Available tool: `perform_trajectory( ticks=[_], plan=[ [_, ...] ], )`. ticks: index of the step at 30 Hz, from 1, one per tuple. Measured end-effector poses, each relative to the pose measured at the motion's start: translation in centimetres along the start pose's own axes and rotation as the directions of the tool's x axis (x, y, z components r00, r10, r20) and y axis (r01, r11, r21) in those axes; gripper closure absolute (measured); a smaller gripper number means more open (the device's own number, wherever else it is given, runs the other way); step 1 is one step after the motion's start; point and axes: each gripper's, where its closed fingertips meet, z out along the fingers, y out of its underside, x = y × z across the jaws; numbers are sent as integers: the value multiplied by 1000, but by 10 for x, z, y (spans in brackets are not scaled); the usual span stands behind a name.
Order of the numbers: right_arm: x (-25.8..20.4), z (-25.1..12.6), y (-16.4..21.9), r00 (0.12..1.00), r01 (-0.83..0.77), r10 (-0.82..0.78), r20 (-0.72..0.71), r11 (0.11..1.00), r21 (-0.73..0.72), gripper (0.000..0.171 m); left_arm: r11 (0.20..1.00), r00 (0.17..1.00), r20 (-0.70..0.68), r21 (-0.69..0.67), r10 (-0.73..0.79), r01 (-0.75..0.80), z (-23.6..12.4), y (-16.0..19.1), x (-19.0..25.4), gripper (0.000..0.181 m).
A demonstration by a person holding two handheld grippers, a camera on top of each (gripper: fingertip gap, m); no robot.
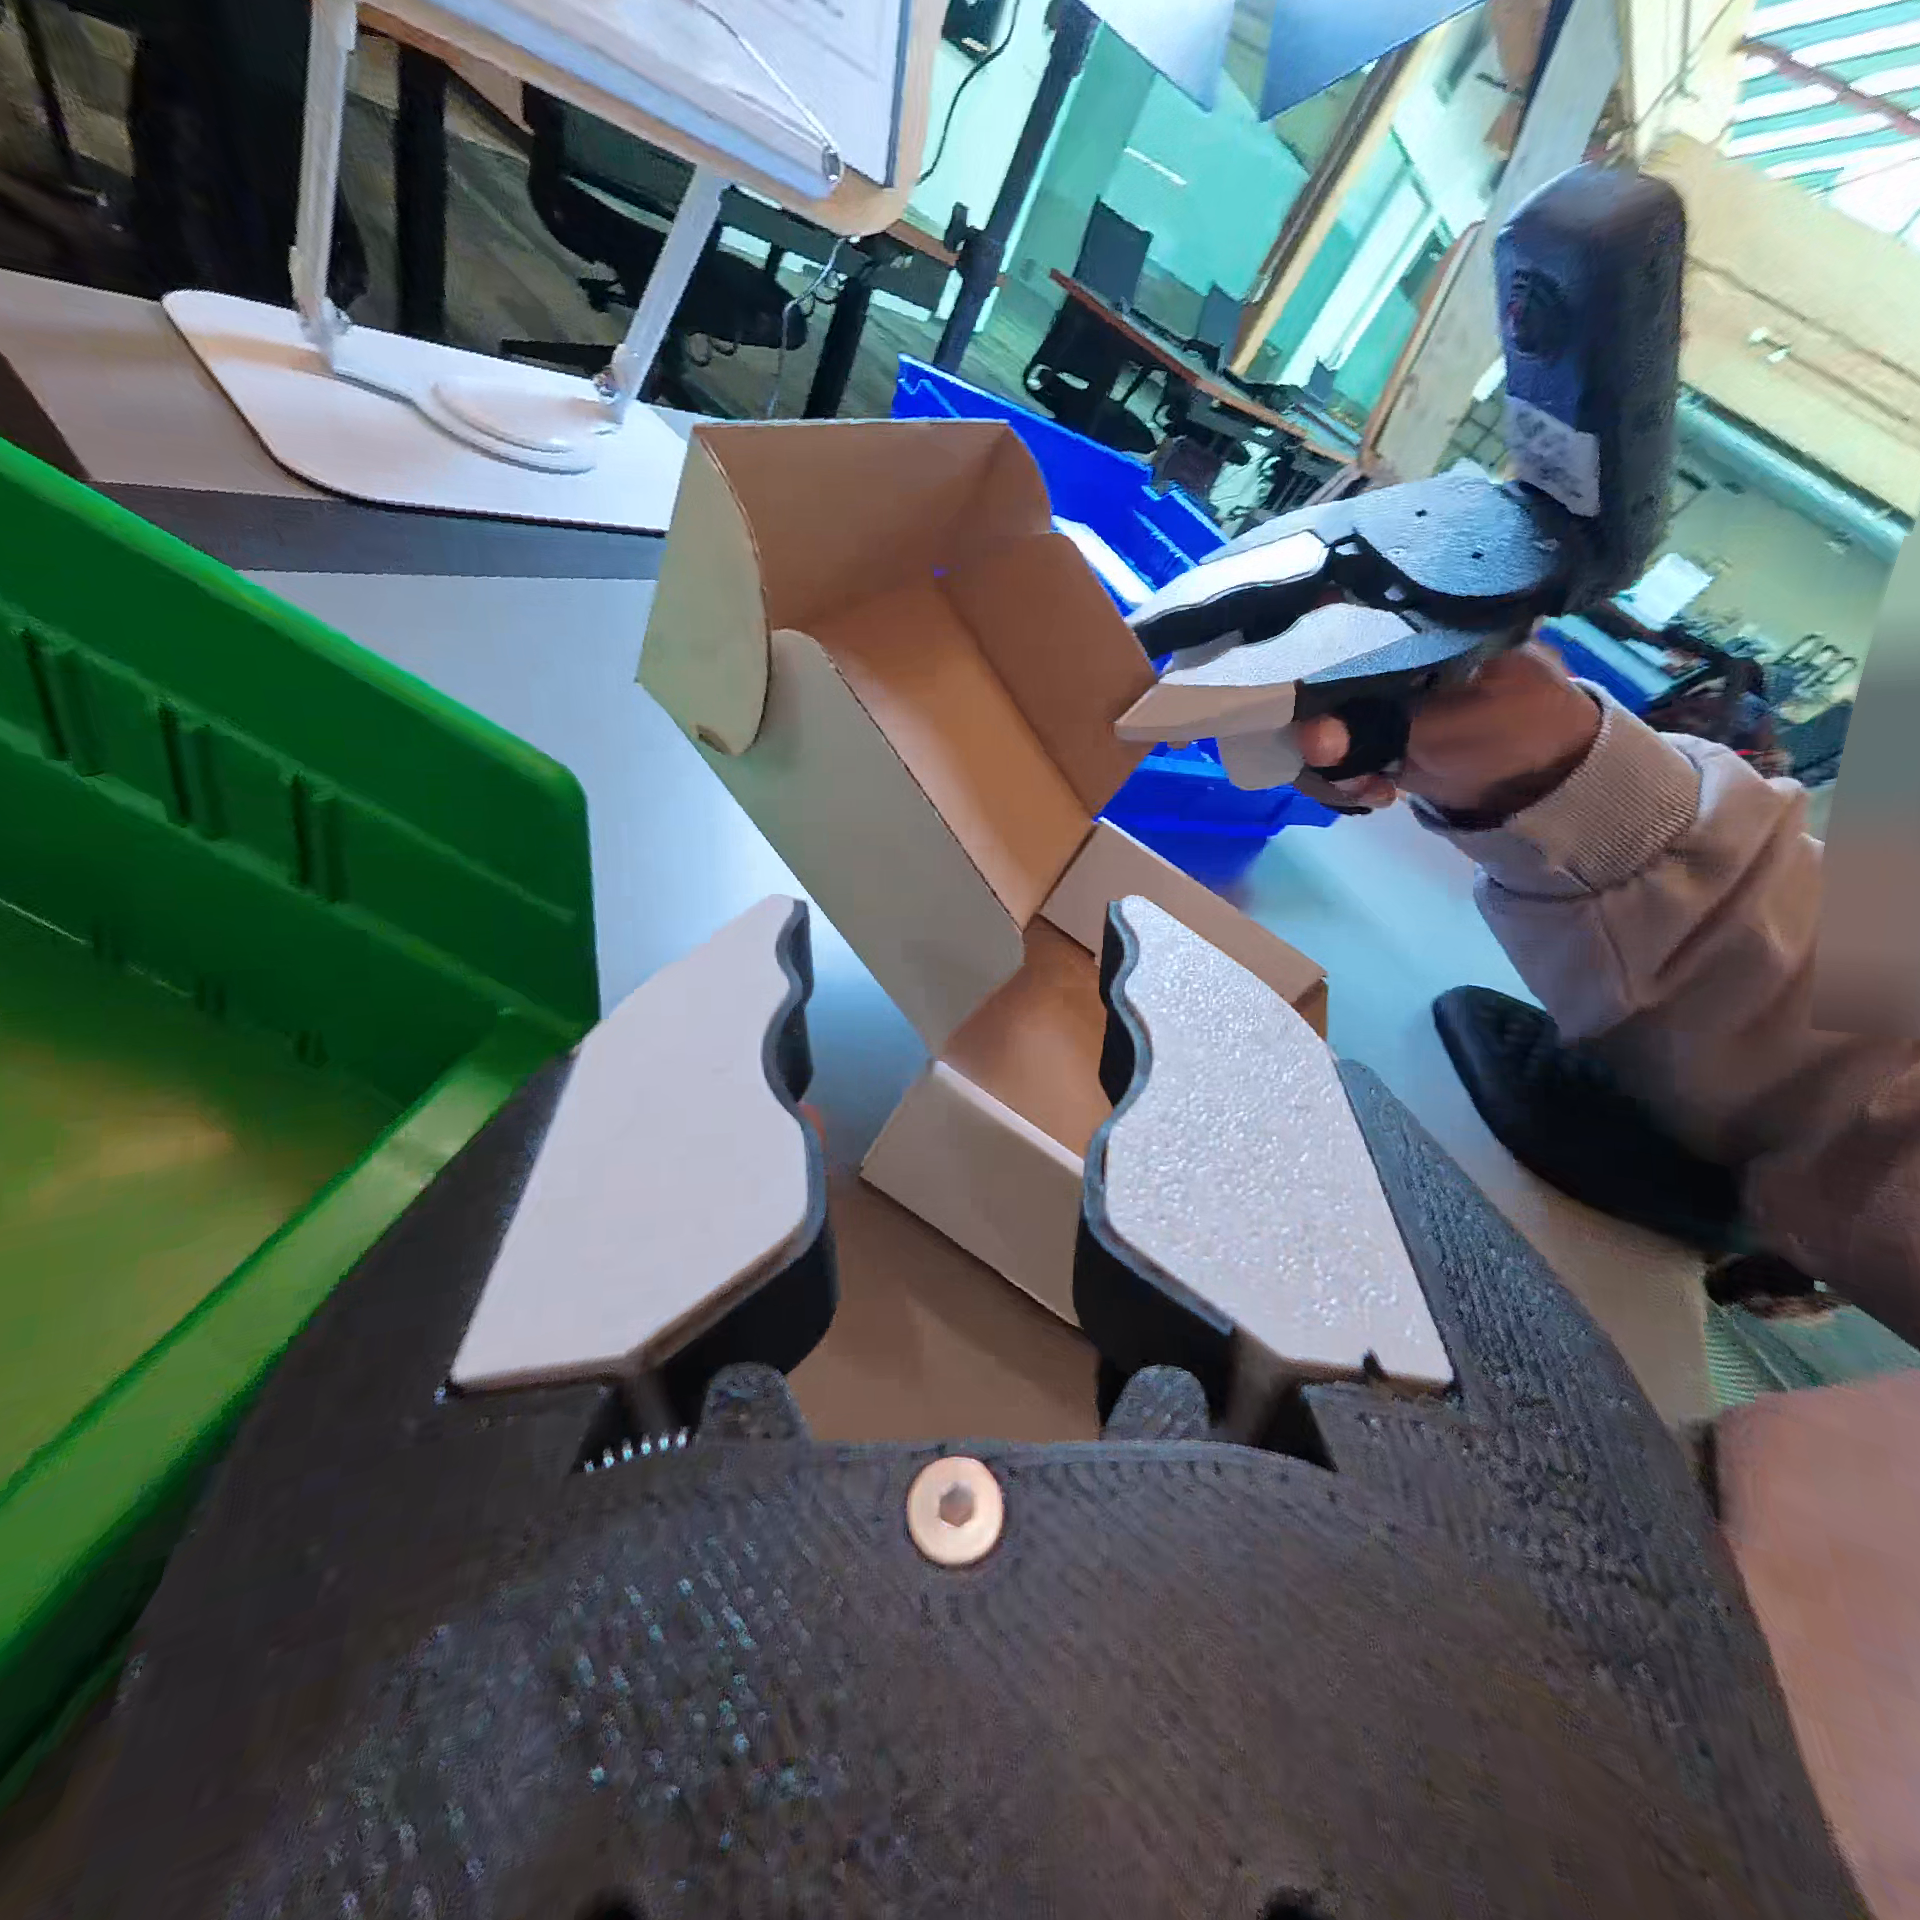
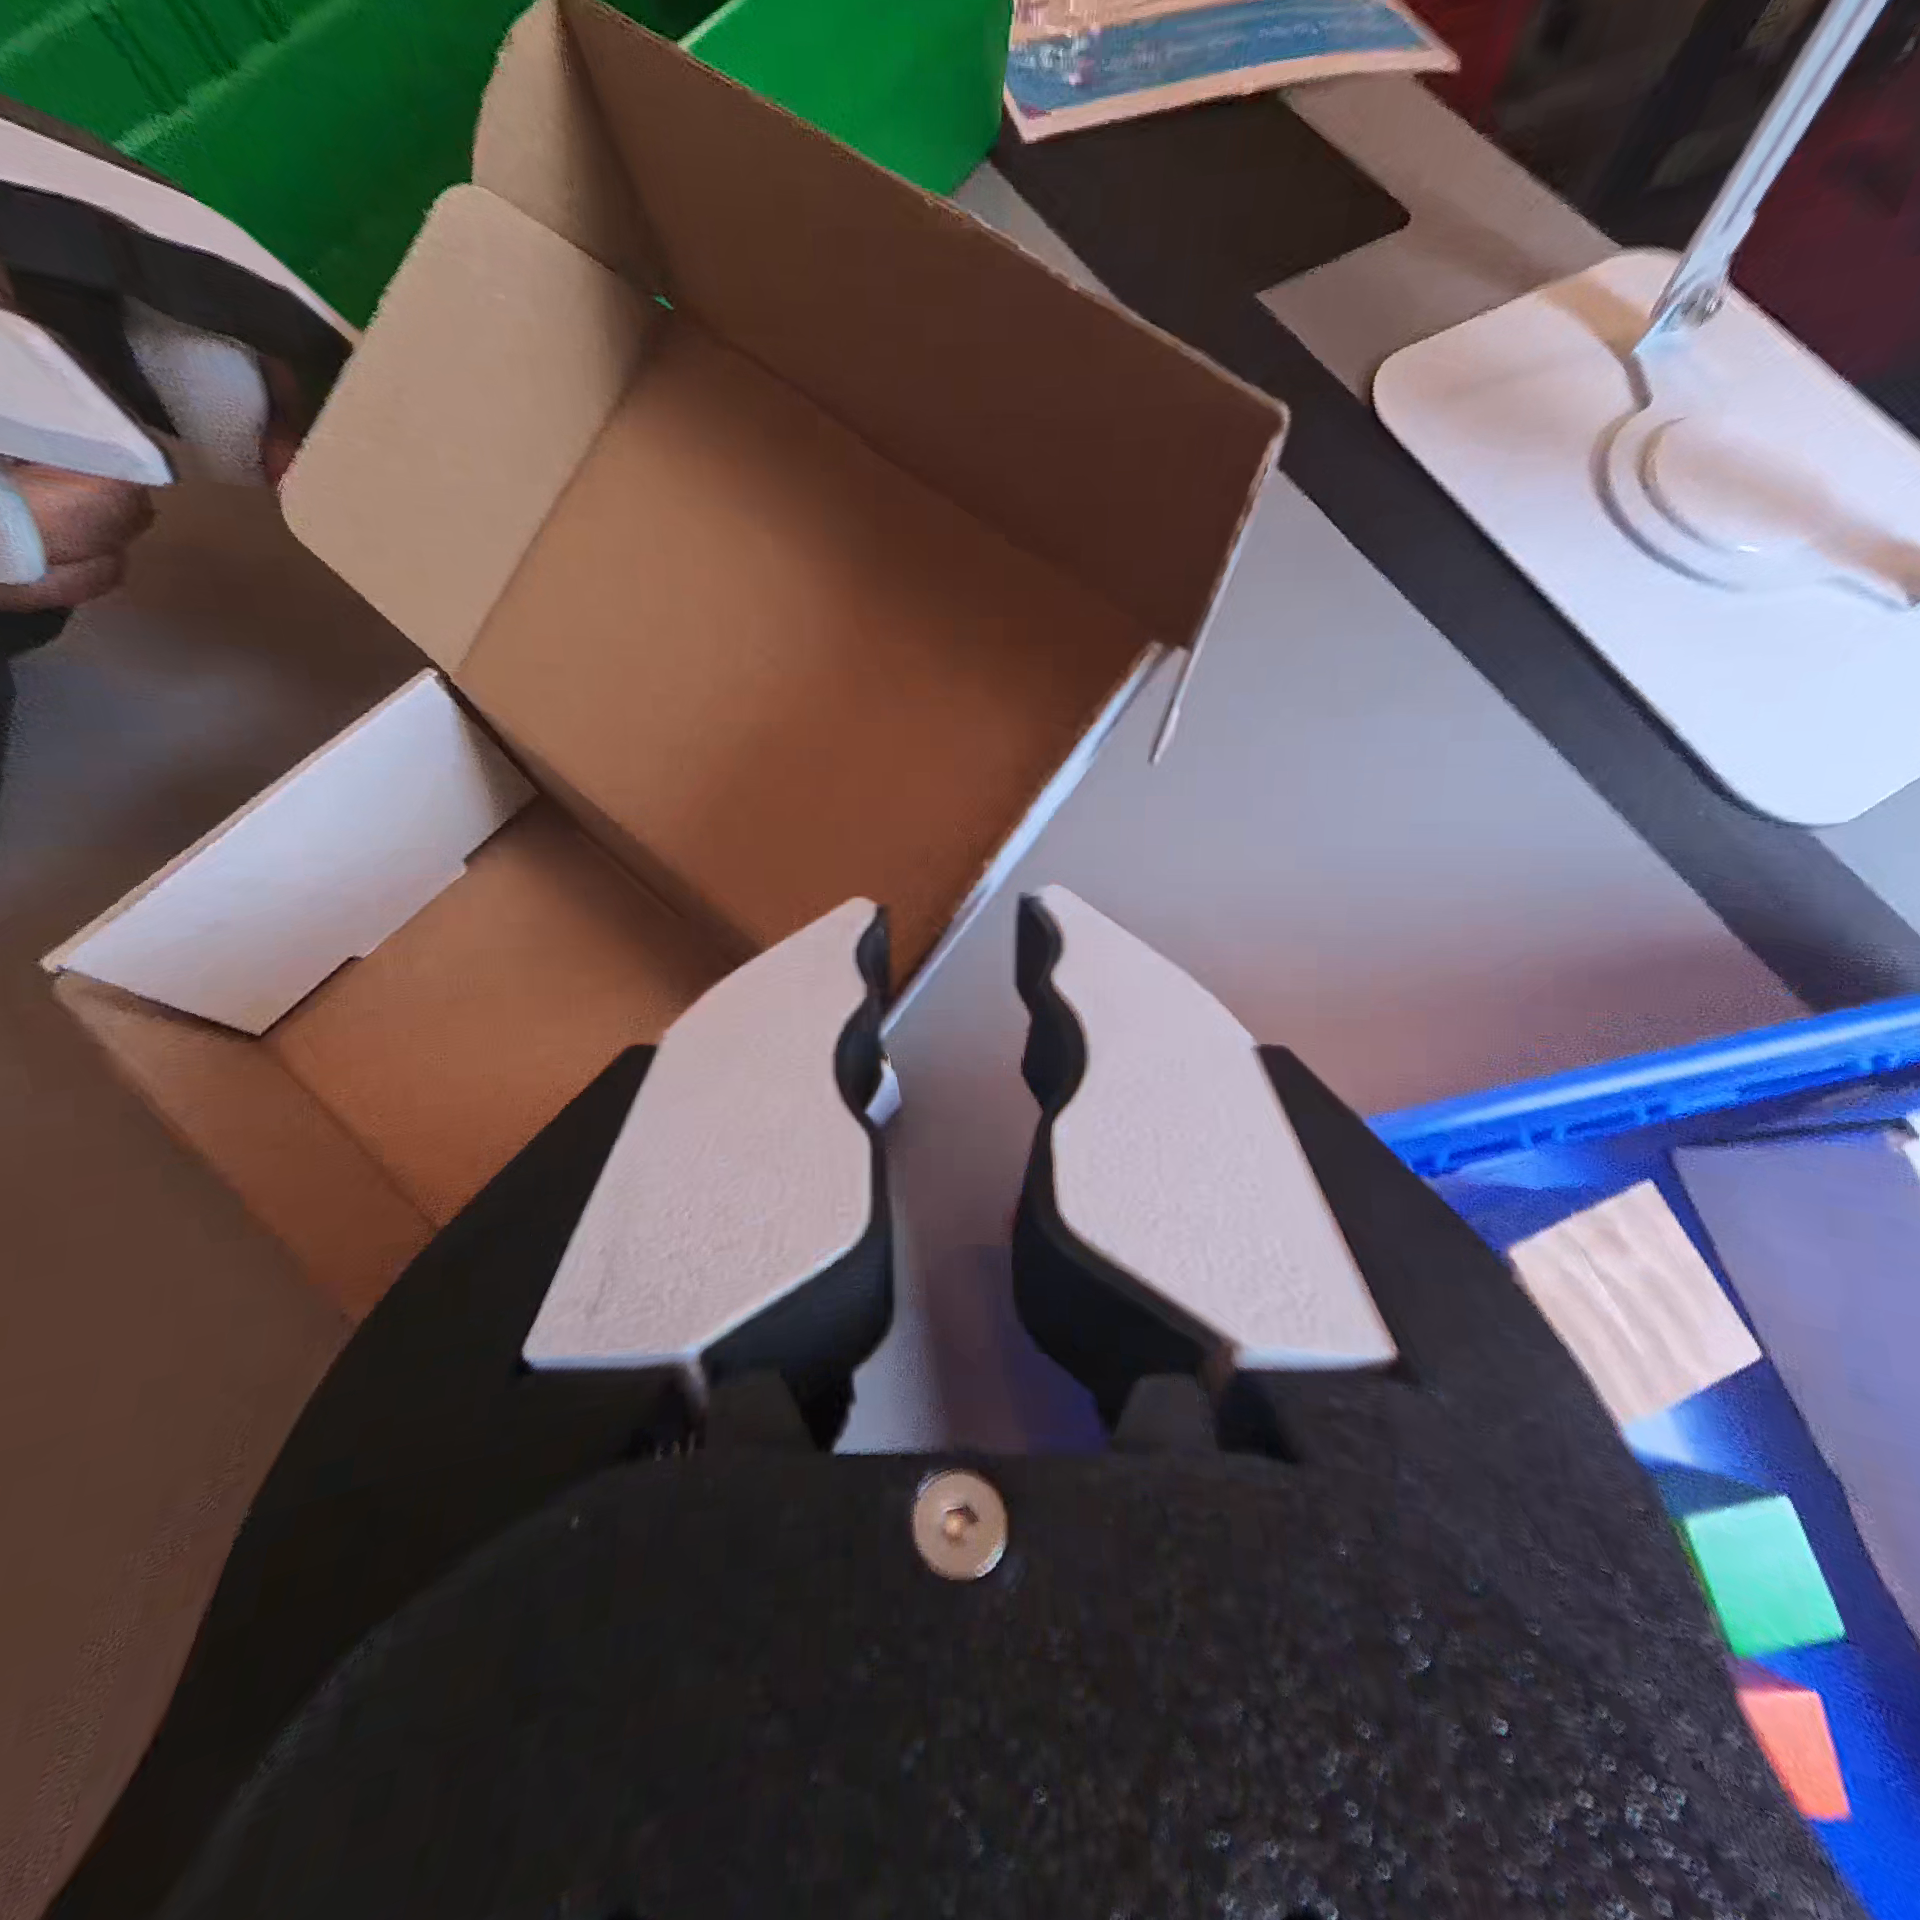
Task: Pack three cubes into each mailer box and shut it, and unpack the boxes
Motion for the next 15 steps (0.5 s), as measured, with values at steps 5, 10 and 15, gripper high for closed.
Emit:
perform_trajectory(
  ticks=[5, 10, 15],
  plan=[
    [-13, -12, -5, 947, 288, -263, -184, 950, 123, 160, 1000, 1000, -19, -26, -7, 7, 14, 3, 6, 126],
    [-35, -37, 22, 878, 451, -386, -282, 865, 219, 154, 992, 986, -116, -3, 123, -124, 19, 8, 32, 132],
    [-77, -58, 51, 937, 333, -350, 4, 894, 300, 142, 894, 886, -122, 18, 447, -448, 19, 22, 53, 138]
  ],
)
